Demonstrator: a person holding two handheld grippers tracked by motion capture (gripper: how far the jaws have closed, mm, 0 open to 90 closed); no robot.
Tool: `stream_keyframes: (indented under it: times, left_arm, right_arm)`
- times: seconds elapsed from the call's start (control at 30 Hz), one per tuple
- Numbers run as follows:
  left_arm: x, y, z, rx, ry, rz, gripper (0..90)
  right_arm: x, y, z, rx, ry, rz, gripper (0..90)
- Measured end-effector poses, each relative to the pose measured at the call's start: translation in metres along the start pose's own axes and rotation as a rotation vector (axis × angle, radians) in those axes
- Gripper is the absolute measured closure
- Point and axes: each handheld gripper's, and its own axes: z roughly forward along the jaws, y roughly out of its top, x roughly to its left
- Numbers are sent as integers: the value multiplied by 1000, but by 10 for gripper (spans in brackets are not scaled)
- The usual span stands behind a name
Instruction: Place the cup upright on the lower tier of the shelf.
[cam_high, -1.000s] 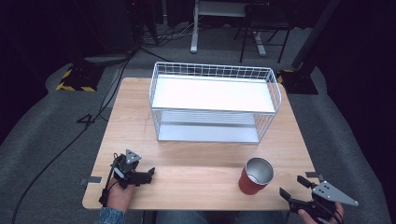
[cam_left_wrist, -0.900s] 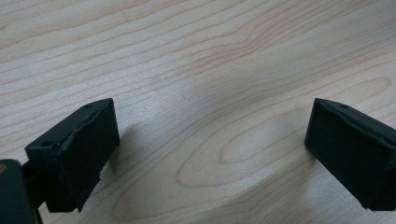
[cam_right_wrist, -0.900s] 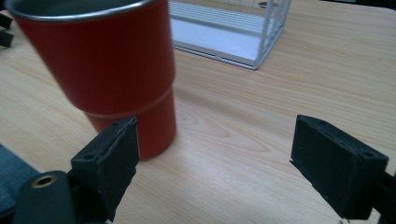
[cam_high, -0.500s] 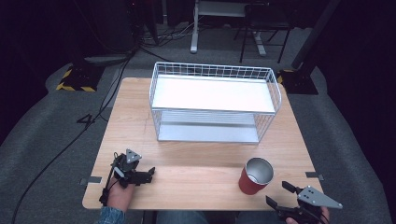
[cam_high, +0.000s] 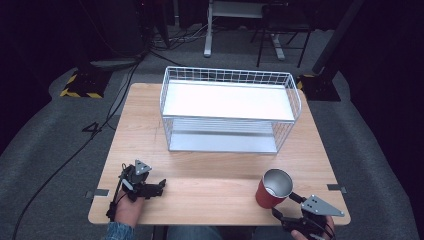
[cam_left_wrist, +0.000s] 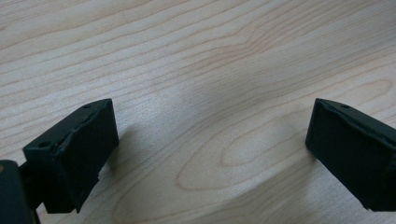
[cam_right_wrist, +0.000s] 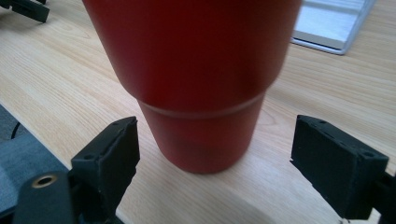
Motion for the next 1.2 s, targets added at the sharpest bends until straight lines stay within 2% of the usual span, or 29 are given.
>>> stream_keyframes:
  times: [0.17,0.53,0.7,0.9,1.07,1.2]
  left_arm:
    - [0,0,0,0,0,0,30]
    - [0,0,0,0,0,0,30]
    - [0,0,0,-3,2,0,30]
    - [0,0,0,-3,2,-1,30]
    - [0,0,0,-3,2,-1,30]
    - [0,0,0,-3,2,0,30]
  right_arm:
    - [4,2,10,-4,14,0,158]
    - [7,4,32,-36,-5,26,153]
    - [5,3,37,-62,10,64,136]
    - [7,1,43,-82,6,117,117]
    - [6,-1,47,-107,8,145,110]
    - [8,-4,49,-128,-8,146,122]
